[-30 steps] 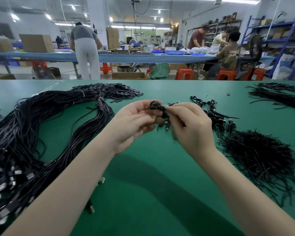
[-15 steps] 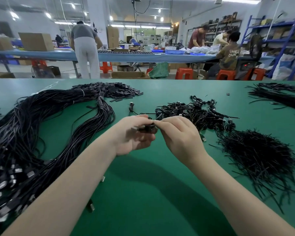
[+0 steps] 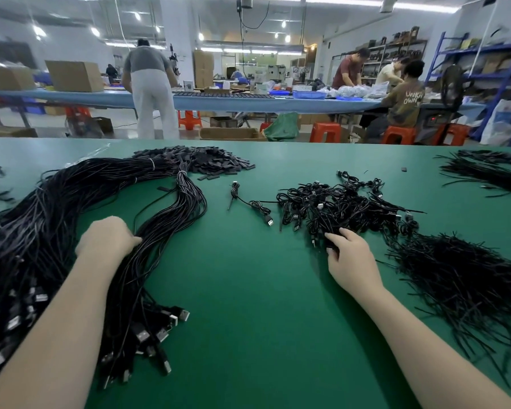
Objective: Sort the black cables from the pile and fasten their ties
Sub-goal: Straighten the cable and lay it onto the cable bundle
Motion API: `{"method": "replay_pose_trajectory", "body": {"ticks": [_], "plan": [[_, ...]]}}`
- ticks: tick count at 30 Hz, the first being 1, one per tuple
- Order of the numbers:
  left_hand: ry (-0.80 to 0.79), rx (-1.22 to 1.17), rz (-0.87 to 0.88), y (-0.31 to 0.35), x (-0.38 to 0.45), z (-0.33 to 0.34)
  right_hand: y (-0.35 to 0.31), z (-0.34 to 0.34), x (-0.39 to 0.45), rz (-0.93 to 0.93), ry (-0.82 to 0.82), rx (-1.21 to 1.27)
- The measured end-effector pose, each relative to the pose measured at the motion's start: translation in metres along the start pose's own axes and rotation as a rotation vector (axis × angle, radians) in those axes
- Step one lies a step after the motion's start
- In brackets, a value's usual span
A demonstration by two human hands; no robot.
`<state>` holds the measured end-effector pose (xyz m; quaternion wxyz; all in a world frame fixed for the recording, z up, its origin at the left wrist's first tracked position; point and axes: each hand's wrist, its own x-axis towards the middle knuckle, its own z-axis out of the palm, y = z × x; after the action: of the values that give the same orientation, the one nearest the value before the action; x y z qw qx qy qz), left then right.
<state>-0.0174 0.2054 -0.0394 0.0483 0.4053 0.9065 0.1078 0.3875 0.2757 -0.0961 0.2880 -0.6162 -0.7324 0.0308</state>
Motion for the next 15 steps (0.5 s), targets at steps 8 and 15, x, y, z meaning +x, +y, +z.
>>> {"method": "replay_pose_trajectory", "body": {"ticks": [8, 15], "plan": [[0.352, -0.551, 0.093, 0.011, -0.010, -0.028, -0.001, -0.003, -0.003, 0.011, -0.028, 0.009], [0.813, -1.303, 0.374, 0.033, -0.039, -0.059, -0.001, -0.003, -0.003, -0.001, -0.003, 0.027]]}}
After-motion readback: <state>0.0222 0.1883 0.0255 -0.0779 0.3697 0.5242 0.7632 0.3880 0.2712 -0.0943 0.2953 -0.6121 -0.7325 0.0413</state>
